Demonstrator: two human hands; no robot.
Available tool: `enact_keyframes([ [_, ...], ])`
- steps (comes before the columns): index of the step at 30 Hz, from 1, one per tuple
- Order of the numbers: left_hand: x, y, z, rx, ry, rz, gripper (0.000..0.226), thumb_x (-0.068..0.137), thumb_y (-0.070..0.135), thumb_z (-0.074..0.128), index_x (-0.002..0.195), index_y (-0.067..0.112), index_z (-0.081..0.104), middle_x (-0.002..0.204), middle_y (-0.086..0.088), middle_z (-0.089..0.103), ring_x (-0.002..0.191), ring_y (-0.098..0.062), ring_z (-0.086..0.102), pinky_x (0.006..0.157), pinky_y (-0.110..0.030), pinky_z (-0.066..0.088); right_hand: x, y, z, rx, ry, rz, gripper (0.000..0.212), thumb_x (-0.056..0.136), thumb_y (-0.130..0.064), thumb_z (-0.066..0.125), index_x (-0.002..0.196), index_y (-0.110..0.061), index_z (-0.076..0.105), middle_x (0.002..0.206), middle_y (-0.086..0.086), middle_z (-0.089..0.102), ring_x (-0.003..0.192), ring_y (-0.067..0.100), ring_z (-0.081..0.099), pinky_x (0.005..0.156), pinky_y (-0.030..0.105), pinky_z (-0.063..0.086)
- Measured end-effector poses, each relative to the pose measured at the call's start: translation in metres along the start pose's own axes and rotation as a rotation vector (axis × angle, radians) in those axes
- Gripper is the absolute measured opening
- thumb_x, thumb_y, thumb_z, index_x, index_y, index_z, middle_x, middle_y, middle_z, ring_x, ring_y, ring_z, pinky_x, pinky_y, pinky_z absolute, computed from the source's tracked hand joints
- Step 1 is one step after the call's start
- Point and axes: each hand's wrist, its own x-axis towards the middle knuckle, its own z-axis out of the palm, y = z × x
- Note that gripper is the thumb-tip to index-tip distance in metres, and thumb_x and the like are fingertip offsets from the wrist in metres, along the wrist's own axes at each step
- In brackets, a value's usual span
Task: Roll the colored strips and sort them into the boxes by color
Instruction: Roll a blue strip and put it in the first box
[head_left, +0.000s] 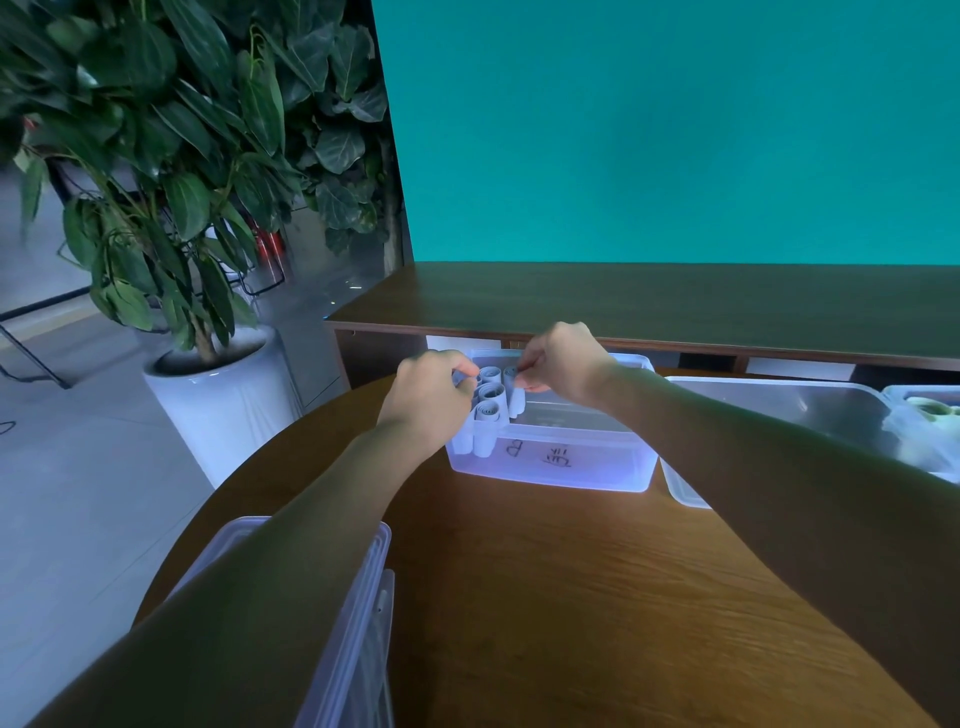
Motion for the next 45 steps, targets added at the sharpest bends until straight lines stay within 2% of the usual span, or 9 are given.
enact_keyframes([
  [7, -0.003, 0.003, -0.007, 0.012, -0.015, 0.035, 0.022, 0.098, 0.022, 0.057, 0.113, 0.029, 0.071, 0.111, 0.001, 0.070, 0.088, -0.017, 0.067, 0.079, -0.039, 0.061, -0.003, 0.001, -0.003, 0.012, -0.020, -0.004, 0.021, 0.085, -0.012, 0.080, 0.106, -0.008, 0.078, 0.096, 0.008, 0.076, 0.088, 0.022, 0.073, 0.085, 0.026, 0.055],
  [14, -0.008, 0.009, -0.015, 0.018, 0.032, 0.076, 0.022, 0.098, 0.017, 0.057, 0.114, 0.022, 0.073, 0.118, 0.000, 0.066, 0.092, -0.017, 0.065, 0.080, -0.033, 0.056, -0.004, 0.003, -0.002, 0.054, -0.014, 0.044, 0.019, 0.086, -0.009, 0.078, 0.104, -0.004, 0.077, 0.097, 0.013, 0.076, 0.084, 0.023, 0.075, 0.087, 0.033, 0.060],
  [19, -0.014, 0.020, -0.024, 0.024, 0.068, 0.090, 0.020, 0.097, 0.016, 0.058, 0.111, 0.021, 0.072, 0.118, 0.001, 0.065, 0.077, -0.013, 0.062, 0.070, -0.031, 0.056, -0.017, -0.004, -0.018, 0.076, 0.012, 0.066, 0.013, 0.089, -0.008, 0.075, 0.100, -0.002, 0.076, 0.089, 0.017, 0.077, 0.083, 0.023, 0.075, 0.087, 0.035, 0.060],
  [23, -0.031, 0.045, -0.035, -0.014, 0.073, 0.078, 0.020, 0.097, 0.017, 0.058, 0.112, 0.021, 0.071, 0.118, 0.001, 0.065, 0.088, -0.016, 0.063, 0.077, -0.033, 0.056, -0.046, -0.011, -0.048, 0.154, 0.041, 0.078, 0.008, 0.087, -0.005, 0.074, 0.095, -0.005, 0.075, 0.087, 0.017, 0.077, 0.084, 0.026, 0.077, 0.082, 0.031, 0.061],
  [27, -0.060, 0.079, -0.046, -0.082, 0.058, 0.077, 0.020, 0.096, 0.018, 0.058, 0.111, 0.024, 0.070, 0.116, 0.000, 0.063, 0.081, -0.022, 0.067, 0.074, -0.039, 0.059, -0.098, -0.015, -0.086, 0.337, 0.071, 0.086, 0.005, 0.086, -0.002, 0.077, 0.091, -0.002, 0.075, 0.082, 0.019, 0.076, 0.070, 0.025, 0.075, 0.067, 0.018, 0.058],
  [34, -0.130, 0.146, -0.020, -0.178, -0.014, 0.133, 0.021, 0.095, 0.019, 0.061, 0.113, 0.024, 0.071, 0.116, 0.008, 0.070, 0.102, -0.015, 0.065, 0.088, -0.028, 0.050, -0.230, 0.004, -0.124, 0.505, 0.144, 0.151, 0.012, 0.088, -0.005, 0.077, 0.096, 0.003, 0.073, 0.071, 0.015, 0.071, 0.053, 0.014, 0.067, 0.055, 0.022, 0.057],
  [37, -0.169, 0.176, 0.007, -0.238, -0.073, 0.131, 0.021, 0.093, 0.022, 0.064, 0.111, 0.027, 0.072, 0.109, 0.007, 0.072, 0.095, -0.014, 0.065, 0.089, -0.028, 0.051, -0.291, 0.026, -0.127, 0.474, 0.154, 0.207, 0.013, 0.090, -0.011, 0.076, 0.092, 0.001, 0.073, 0.072, 0.019, 0.070, 0.053, 0.017, 0.065, 0.054, 0.025, 0.056],
  [41, -0.228, 0.219, 0.040, -0.331, -0.169, 0.167, 0.022, 0.094, 0.024, 0.066, 0.115, 0.024, 0.071, 0.107, 0.009, 0.073, 0.088, -0.006, 0.061, 0.082, -0.015, 0.040, -0.377, 0.057, -0.124, 0.394, 0.249, 0.272, 0.017, 0.092, -0.019, 0.074, 0.087, -0.003, 0.073, 0.074, 0.019, 0.071, 0.053, 0.022, 0.065, 0.049, 0.030, 0.053],
  [45, -0.274, 0.256, 0.070, -0.429, -0.291, 0.192, 0.023, 0.096, 0.029, 0.064, 0.119, 0.026, 0.069, 0.111, 0.010, 0.070, 0.095, -0.006, 0.063, 0.088, -0.022, 0.048, -0.451, 0.076, -0.125, 0.235, 0.372, 0.346, 0.026, 0.096, -0.022, 0.067, 0.075, -0.007, 0.068, 0.059, 0.008, 0.067, 0.040, 0.015, 0.057, 0.041, 0.025, 0.046],
])
